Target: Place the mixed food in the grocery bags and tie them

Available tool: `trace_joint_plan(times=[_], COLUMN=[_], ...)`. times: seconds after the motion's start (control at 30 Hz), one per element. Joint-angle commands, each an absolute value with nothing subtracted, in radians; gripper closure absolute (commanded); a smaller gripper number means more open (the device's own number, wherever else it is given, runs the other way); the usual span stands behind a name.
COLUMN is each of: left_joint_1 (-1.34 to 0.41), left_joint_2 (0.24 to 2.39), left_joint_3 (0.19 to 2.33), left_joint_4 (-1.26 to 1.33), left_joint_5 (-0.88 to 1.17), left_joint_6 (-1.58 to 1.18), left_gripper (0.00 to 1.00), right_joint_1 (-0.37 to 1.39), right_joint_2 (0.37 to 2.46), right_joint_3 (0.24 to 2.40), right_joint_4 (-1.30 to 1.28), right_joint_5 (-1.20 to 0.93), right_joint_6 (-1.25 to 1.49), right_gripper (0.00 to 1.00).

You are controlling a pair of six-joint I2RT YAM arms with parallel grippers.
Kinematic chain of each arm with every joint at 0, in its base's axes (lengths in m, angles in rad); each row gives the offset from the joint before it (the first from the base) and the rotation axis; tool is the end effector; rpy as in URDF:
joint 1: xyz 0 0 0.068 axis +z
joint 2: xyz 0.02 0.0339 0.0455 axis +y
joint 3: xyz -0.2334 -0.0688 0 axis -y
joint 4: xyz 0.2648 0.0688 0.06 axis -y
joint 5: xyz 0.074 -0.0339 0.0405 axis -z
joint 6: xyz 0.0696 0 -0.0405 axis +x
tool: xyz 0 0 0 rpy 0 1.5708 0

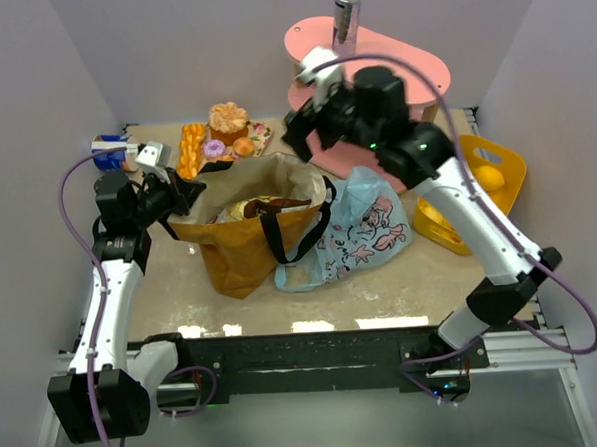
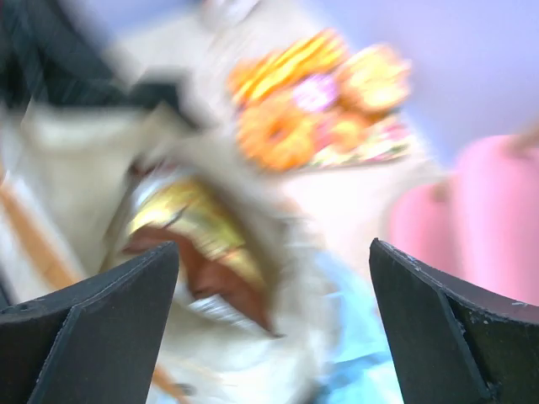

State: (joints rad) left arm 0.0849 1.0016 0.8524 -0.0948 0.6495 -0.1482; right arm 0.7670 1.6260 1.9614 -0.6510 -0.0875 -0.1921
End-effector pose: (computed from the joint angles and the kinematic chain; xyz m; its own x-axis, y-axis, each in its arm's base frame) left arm 0.2931 -0.0173 0.2988 -0.3145 -0.1448 -0.9382 0.4760 0.8310 -0.2878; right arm 0.2834 0.2816 0.4459 -0.0760 -0.3374 -0.9383 -0.7800 0.6063 -0.1549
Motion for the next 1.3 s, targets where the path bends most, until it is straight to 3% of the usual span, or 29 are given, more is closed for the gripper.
trace_joint_plan(times=[0.0, 0.37, 1.27], left_joint_1=[0.083, 0.083, 0.083], left_joint_2=[0.996, 1.000, 1.017], left_joint_3=[0.856, 0.857, 0.854], left_joint_4=[-0.057, -0.055, -0.046], left_joint_5=[0.646, 0.661, 0.701], left_joint_6=[-0.166, -0.170, -0.179], left_gripper=[1.00, 1.00, 1.00], right_joint_1=[0.606, 0.390, 0.305], right_joint_2=[1.566, 1.643, 1.887], right_joint_3=[1.979, 1.974, 2.013], right_joint_4=[-0.480, -0.281, -0.100], right_joint_5=[-0.077, -0.052, 0.035], right_joint_6=[-0.025, 0.044, 0.035], right_gripper=[0.02, 0.01, 0.07])
